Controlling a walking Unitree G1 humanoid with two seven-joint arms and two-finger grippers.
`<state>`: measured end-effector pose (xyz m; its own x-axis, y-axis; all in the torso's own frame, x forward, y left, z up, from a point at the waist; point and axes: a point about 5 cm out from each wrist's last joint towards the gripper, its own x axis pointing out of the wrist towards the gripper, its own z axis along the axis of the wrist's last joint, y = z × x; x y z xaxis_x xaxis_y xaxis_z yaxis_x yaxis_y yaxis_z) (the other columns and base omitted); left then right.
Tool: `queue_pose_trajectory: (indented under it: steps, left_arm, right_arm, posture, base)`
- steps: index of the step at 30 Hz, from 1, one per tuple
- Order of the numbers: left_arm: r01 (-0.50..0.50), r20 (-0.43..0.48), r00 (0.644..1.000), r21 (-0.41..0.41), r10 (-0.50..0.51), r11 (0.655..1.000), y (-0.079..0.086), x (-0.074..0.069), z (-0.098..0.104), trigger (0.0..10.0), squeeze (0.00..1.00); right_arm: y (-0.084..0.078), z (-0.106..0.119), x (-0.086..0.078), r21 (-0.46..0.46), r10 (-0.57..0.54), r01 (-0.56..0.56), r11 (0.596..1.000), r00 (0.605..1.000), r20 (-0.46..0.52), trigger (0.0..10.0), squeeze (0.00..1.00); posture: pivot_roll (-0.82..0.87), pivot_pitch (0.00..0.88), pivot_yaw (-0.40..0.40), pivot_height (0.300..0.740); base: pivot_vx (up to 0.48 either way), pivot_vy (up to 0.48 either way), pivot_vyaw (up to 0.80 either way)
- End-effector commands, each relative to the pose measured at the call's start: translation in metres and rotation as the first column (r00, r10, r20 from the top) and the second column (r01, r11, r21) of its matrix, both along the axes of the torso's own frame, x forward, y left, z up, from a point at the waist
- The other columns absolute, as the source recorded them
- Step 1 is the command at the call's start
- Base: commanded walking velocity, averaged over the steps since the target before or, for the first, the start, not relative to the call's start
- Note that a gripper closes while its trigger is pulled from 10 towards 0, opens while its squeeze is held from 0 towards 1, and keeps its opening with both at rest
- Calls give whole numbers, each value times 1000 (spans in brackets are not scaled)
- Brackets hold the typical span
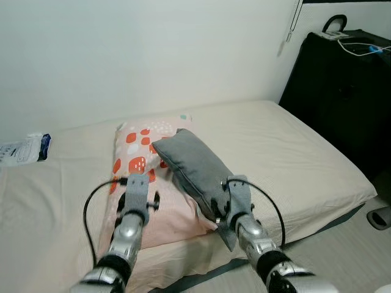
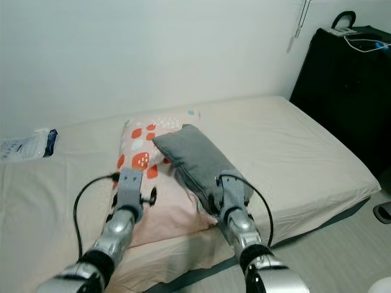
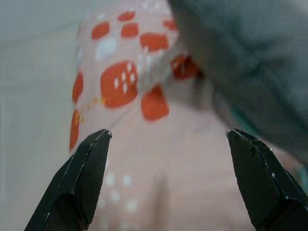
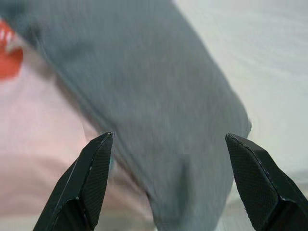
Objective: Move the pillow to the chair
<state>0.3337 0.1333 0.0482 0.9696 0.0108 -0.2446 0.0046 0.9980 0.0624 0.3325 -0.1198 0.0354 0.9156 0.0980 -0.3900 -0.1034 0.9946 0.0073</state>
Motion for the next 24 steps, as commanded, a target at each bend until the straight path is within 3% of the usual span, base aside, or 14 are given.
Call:
queue_pose_trajectory:
  steps: [1, 13, 19, 24]
  left_arm:
    - [-11, -21, 1000, -3, 11, 1000, 5, 1, 0, 10000, 0]
    - [51, 24, 998, -25, -50, 998, -11, 19, 26, 10000, 0]
    - [4, 36, 999, -39, -3, 999, -12, 10, 25, 10000, 0]
    - [7, 29, 1000, -31, -6, 999, -11, 6, 24, 10000, 0]
  right_arm:
    - [2, -2, -1, 13, -9, 10, 1000, 1000, -21, 10000, 0]
    - [14, 24, 18, -3, -38, 38, 999, 998, 41, 10000, 0]
    - [26, 29, 16, 37, -44, 42, 998, 998, 52, 10000, 0]
    - [24, 32, 15, 30, -56, 54, 998, 995, 79, 10000, 0]
  posture:
    - [47, 0, -41, 740]
    - [52, 0, -32, 740]
    - [48, 0, -21, 740]
    - [44, 0, -19, 740]
  base:
    - [0, 0, 0]
    - [0, 0, 0]
    - [0, 0, 0]
    - [0, 0, 0]
